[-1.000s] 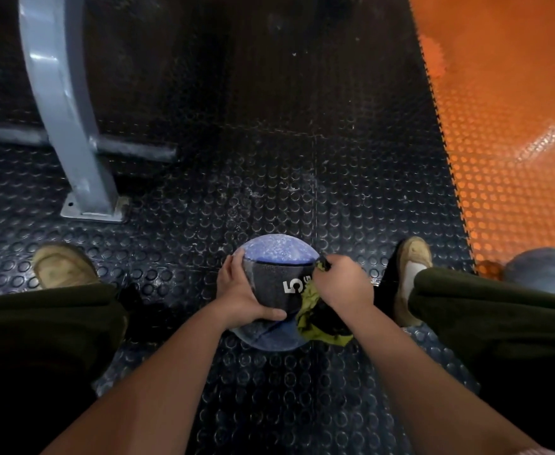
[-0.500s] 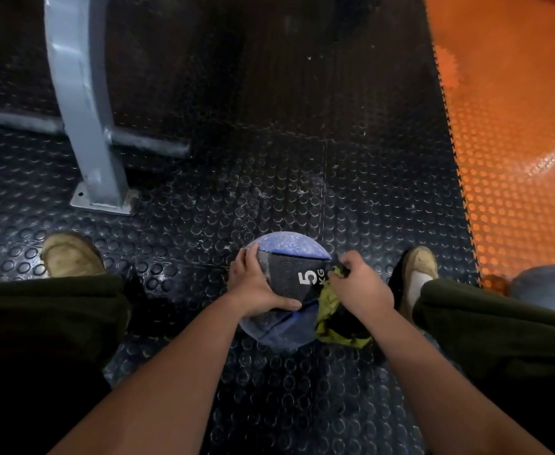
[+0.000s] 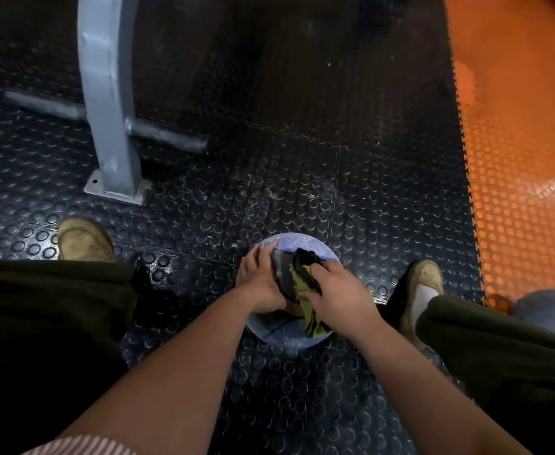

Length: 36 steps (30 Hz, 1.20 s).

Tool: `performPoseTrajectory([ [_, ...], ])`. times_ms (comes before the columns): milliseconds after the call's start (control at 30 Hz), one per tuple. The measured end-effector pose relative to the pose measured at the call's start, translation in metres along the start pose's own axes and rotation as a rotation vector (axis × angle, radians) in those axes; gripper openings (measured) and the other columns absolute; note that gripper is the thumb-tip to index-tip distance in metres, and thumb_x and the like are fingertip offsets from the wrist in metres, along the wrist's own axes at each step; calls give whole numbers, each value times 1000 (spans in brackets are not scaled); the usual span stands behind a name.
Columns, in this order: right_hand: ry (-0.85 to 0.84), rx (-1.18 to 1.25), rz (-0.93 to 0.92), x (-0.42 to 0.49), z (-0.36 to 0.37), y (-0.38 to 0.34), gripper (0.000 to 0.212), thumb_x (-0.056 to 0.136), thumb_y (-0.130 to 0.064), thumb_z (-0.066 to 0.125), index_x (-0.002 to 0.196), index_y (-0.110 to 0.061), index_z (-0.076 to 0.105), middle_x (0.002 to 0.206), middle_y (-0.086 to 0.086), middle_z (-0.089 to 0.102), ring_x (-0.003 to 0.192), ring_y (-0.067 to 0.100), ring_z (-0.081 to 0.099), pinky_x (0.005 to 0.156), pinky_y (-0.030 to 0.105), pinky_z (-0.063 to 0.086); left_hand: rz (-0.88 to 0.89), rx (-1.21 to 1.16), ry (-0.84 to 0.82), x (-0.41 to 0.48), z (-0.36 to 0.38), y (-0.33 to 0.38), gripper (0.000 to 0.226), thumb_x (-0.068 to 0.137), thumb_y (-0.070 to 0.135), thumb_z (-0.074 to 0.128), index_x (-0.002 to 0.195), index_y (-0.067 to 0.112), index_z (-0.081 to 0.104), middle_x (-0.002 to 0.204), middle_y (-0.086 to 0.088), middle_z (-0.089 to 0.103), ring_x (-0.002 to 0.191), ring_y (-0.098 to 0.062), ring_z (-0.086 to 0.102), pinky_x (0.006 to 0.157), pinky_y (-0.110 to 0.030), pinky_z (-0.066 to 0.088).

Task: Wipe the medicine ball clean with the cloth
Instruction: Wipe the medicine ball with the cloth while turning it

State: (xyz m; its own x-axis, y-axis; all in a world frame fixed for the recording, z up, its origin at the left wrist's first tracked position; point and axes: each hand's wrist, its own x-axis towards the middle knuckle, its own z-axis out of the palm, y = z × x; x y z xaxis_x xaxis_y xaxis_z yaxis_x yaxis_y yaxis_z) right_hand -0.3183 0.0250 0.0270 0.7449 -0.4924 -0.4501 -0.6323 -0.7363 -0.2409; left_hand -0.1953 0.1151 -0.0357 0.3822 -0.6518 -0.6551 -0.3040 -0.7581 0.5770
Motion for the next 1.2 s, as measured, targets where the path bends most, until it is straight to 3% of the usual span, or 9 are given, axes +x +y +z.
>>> performPoseTrajectory([
  [133,72,-77,28,8,-6,-10,38,96,-45,46,128,-23,44,115,4,50,100,27,56,67,33,46,-17,58,25,-4,7,-3,136,62,44,87,150,32,-15,157,-2,-19,147,-26,-12,121,-39,3],
  [300,108,-124,10,13,-4,-14,30,98,-44,42,110,-18,49,104,2,55,90,25,58,60,30,40,-18,10,31,-5,8,-3,119,72,33,80,150,35,-10,158,-2,-18,147,-27,-11,122,-42,4],
  [600,-12,-220,19,0,-9,-5,31,94,-37,49,122,-25,50,124,0,44,107,24,54,70,33,44,-59,87,-50,-4,3,6,127,72,35,81,148,35,-20,156,-2,-26,146,-28,-17,120,-43,2],
  [700,-37,-245,12,18,-16,-13,39,96,-40,49,128,-18,47,133,0,30,114,24,46,75,37,46,-47,92,-74,-7,6,4,134,66,47,84,147,38,-22,155,-1,-29,146,-30,-19,119,-47,1],
  [767,-6,-214,-1,27,-17,-21,42,98,-39,47,130,-14,41,133,0,35,116,25,47,76,37,44,-29,72,-71,-9,7,2,128,70,42,81,147,39,-21,155,0,-29,146,-30,-21,118,-52,0],
  [900,52,-234,-18,16,-5,-21,36,98,-39,45,126,-18,38,122,-1,50,96,26,60,59,32,39,-46,54,-58,-8,6,1,119,77,33,76,148,38,-19,156,3,-28,146,-26,-21,119,-52,-2],
  [1033,180,-412,-149,-11,7,-12,39,69,-38,83,95,-16,63,79,-1,63,52,24,61,36,25,31,-33,48,-43,-2,5,3,122,71,32,80,149,38,-14,157,5,-24,147,-26,-17,118,-50,0],
  [1133,85,-430,-79,-4,3,-14,30,98,-38,48,119,-17,48,108,0,60,86,25,64,54,30,36,-25,38,-31,-6,14,7,120,75,34,79,148,39,-16,155,4,-28,146,-26,-21,120,-49,1],
  [1200,72,-456,-38,11,0,-18,28,101,-27,39,126,-15,37,116,1,57,92,25,62,57,31,37,-26,57,-22,-8,21,10,114,80,32,73,147,39,-20,154,3,-33,145,-26,-25,120,-49,-2],
])
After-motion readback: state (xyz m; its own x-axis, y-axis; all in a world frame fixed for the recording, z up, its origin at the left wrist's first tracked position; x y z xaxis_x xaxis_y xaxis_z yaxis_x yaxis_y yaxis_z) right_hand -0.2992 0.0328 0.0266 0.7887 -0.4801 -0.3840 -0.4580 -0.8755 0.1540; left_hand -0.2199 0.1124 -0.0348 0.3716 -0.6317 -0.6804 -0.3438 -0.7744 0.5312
